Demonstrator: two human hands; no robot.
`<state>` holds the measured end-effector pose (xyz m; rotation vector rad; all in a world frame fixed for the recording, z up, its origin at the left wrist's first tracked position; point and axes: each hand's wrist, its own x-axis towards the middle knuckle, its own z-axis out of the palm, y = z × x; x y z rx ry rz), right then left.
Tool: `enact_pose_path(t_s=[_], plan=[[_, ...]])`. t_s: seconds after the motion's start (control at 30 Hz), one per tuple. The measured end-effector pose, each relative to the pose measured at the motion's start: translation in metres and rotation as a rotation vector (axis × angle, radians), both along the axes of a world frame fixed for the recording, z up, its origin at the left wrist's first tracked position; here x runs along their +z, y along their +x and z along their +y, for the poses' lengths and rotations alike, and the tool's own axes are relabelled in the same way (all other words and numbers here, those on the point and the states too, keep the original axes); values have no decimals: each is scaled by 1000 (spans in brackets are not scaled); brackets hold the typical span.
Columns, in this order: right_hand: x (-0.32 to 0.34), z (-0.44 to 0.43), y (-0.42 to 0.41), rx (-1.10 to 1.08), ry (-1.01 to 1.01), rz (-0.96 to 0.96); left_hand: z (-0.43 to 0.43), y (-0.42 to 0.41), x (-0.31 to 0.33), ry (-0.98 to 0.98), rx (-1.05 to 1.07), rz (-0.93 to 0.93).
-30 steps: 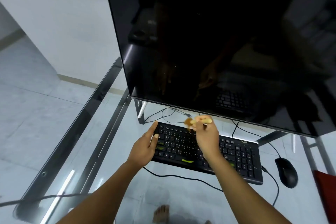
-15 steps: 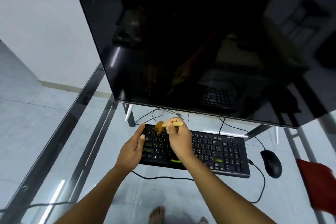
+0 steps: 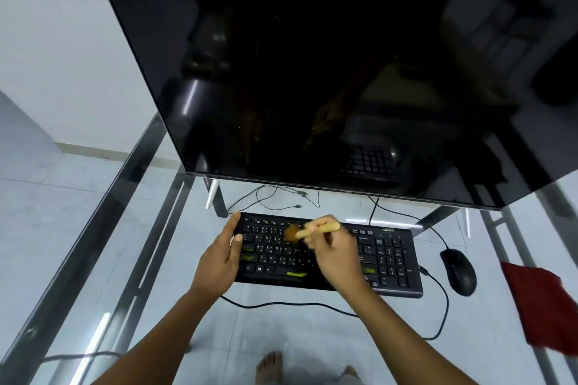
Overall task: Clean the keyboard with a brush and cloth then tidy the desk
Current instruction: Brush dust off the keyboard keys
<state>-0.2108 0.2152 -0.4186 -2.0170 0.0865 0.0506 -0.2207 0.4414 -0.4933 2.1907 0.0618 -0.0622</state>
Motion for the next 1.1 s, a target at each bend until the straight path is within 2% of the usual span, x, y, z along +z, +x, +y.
enact_pose_path(t_s=[0.07, 0.1, 0.2, 0.23, 0.33, 0.37, 0.47, 0.53, 0.6, 0.63, 0.73, 0.8, 0.87, 0.9, 0.97, 1.03, 1.1], plan=[[-3, 6, -15, 208, 29, 186, 1, 0, -1, 3, 7, 1], [-4, 6, -21, 244, -19, 174, 1, 0, -2, 7, 5, -1], [-11, 2, -27, 4, -24, -31, -1, 0, 0, -4, 1, -1], [-11, 4, -28, -26, 13, -20, -2, 0, 1, -9, 8, 0], [-14, 22, -31, 231, 114, 228, -1, -1, 2, -31, 34, 7], [-14, 25, -30, 257, 132, 266, -1, -1, 1, -35, 34, 2], [-14, 29, -18, -6, 284, 263, -2, 0, 4, -53, 34, 10], [-12, 38, -14, 9, 351, 305, -3, 1, 4, -48, 36, 11], [-12, 45, -16, 192, 303, 377, -1, 0, 5, -39, 28, 8], [-13, 45, -15, 217, 256, 381, -1, 1, 5, -34, 21, 7], [-14, 22, -3, -32, 125, 218, -1, 1, 7, -34, -1, 4], [-11, 8, 4, -68, 121, 167, 1, 1, 5, 30, -41, -7], [-8, 4, 8, 52, 101, 214, 3, 0, 3, 223, -100, -83], [-9, 2, 12, 31, 79, 193, 3, 0, 0, 346, -146, -165], [-8, -1, 27, -212, 66, 86, -6, 1, 2, 463, -215, -299], [-6, 2, 41, -319, 199, 113, -21, 0, 8, 488, -263, -371], [-6, 14, 46, -140, 316, 243, -36, -4, 9, 520, -322, -400]])
